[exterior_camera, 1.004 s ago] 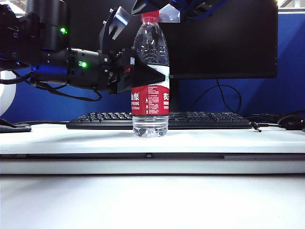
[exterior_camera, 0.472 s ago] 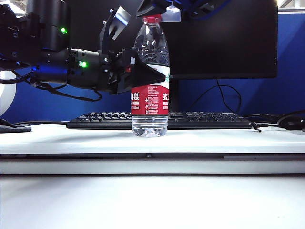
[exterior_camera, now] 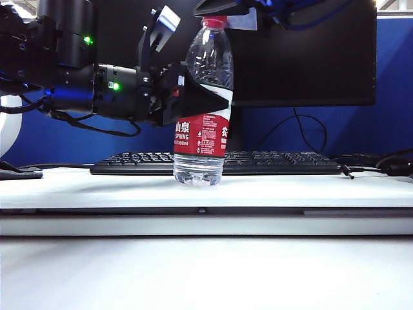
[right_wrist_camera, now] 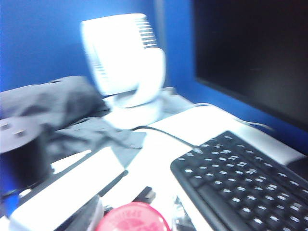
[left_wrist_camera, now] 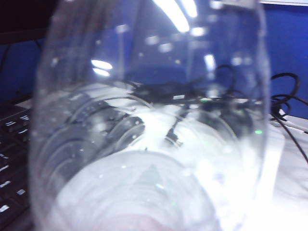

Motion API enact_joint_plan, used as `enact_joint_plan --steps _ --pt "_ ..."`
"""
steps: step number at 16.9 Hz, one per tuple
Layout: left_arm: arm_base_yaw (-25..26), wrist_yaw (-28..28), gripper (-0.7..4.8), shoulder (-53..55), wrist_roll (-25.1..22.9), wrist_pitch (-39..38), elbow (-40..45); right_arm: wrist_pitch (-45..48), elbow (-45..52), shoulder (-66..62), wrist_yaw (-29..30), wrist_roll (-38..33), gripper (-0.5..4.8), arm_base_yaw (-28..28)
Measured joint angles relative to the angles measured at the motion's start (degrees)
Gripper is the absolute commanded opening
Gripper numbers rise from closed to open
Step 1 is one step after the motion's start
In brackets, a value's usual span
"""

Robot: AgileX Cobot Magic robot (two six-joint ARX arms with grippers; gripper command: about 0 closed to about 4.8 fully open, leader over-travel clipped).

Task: Unscrew the cap from the plastic bottle on the table.

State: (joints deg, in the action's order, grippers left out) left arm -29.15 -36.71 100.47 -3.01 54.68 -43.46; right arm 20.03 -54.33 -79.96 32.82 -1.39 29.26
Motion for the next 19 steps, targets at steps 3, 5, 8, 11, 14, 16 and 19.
enact_joint_plan --steps 3,5,8,11,14,16,19 --pt "0.0 -0.87 2.59 0.0 -0.35 -0.04 0.02 0.5 0.0 -0.39 4.48 1.57 2.46 -0.31" --pt "0.02 -0.87 2.59 0.02 -0.11 -0.33 0.02 -0.59 0.07 -0.31 5.79 0.48 3.29 -0.17" --pt "0.07 -0.24 2.59 0.0 0.07 -0.22 0.02 -5.16 0.96 0.26 2.19 -0.33 3.7 0.2" --pt "0.09 0.28 2.59 0.02 0.26 -0.26 0.0 -5.86 1.05 5.77 -2.6 -1.2 3.71 0.42" --pt "0.17 0.37 2.59 0.02 0.31 -0.28 0.0 -6.36 1.05 11.58 -16.76 -2.62 3.7 2.71" --pt "0.17 0.5 2.59 0.02 1.09 -0.28 0.0 -8.35 1.05 14.53 -34.29 -2.91 3.69 7.98" --pt "0.26 0.55 2.59 0.0 2.25 -0.26 0.0 -4.15 1.01 12.94 -59.41 -3.08 3.68 19.8"
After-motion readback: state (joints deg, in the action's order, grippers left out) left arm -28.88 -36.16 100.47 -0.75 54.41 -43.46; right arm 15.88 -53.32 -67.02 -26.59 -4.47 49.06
